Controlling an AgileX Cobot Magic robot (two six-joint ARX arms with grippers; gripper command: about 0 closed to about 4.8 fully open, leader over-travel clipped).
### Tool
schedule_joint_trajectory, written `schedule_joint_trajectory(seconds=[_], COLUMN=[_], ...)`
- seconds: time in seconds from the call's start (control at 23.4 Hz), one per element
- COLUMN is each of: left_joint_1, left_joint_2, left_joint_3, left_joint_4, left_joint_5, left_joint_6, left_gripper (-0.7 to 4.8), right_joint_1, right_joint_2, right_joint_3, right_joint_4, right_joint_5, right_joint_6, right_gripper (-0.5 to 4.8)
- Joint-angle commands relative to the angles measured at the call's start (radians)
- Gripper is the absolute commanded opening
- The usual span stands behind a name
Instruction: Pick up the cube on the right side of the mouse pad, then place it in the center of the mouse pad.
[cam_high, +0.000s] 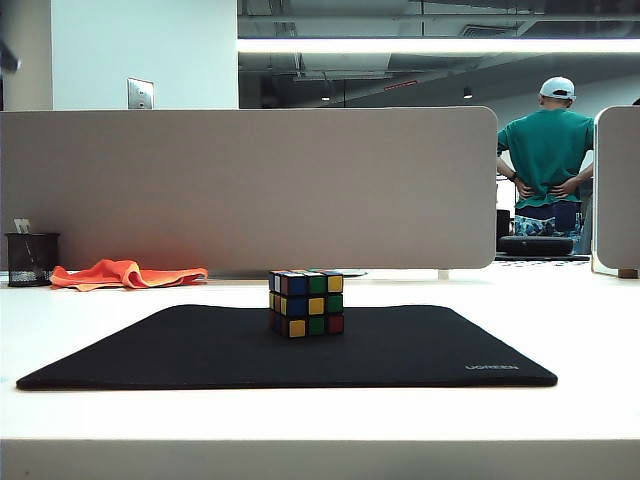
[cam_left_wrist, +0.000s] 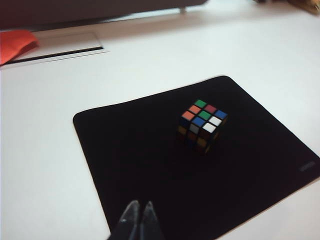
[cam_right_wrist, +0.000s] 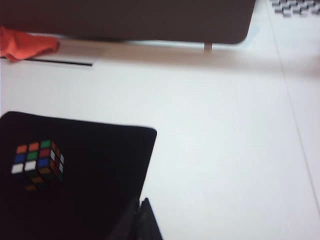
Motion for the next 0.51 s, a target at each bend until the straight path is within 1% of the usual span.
schedule_joint_trajectory(seconds=[0.04,0.09,0.13,0.21,0.26,0.3,0.38,0.47,0.51], left_joint_1=[0.003,0.002,0.002,0.002,0.002,0.002,0.000,0.001,0.001], left_joint_2=[-0.014,-0.011,-0.006,-0.007,-0.022,-0.027,-0.032,-0.031,-0.032], left_joint_3=[-0.066,-0.087,-0.109,-0.151,-0.204,-0.226,-0.293,-0.318,-0.347], left_joint_4=[0.039,0.029,0.049,0.107,0.199,0.243,0.378,0.418,0.469], left_joint_5=[-0.023,-0.037,-0.043,-0.064,-0.084,-0.084,-0.082,-0.084,-0.084], left_joint_6=[-0.018,-0.023,-0.046,-0.056,-0.056,-0.056,-0.056,-0.055,-0.053], left_gripper=[0.17,0.17,0.17,0.17,0.17,0.17,0.17,0.17,0.17], right_joint_1=[0.000,0.000,0.000,0.003,0.008,0.010,0.030,0.037,0.044], right_joint_2=[-0.058,-0.068,-0.078,-0.097,-0.137,-0.148,-0.172,-0.172,-0.170], right_joint_3=[-0.137,-0.169,-0.200,-0.258,-0.330,-0.350,-0.460,-0.522,-0.579], right_joint_4=[0.048,0.001,0.001,0.077,0.198,0.231,0.422,0.549,0.673], right_joint_5=[0.163,0.174,0.171,0.167,0.124,0.107,0.053,0.013,-0.005], right_joint_6=[0.028,0.054,0.061,0.061,0.060,0.059,0.050,0.019,0.006], right_gripper=[0.00,0.01,0.06,0.24,0.22,0.22,0.21,0.21,0.21])
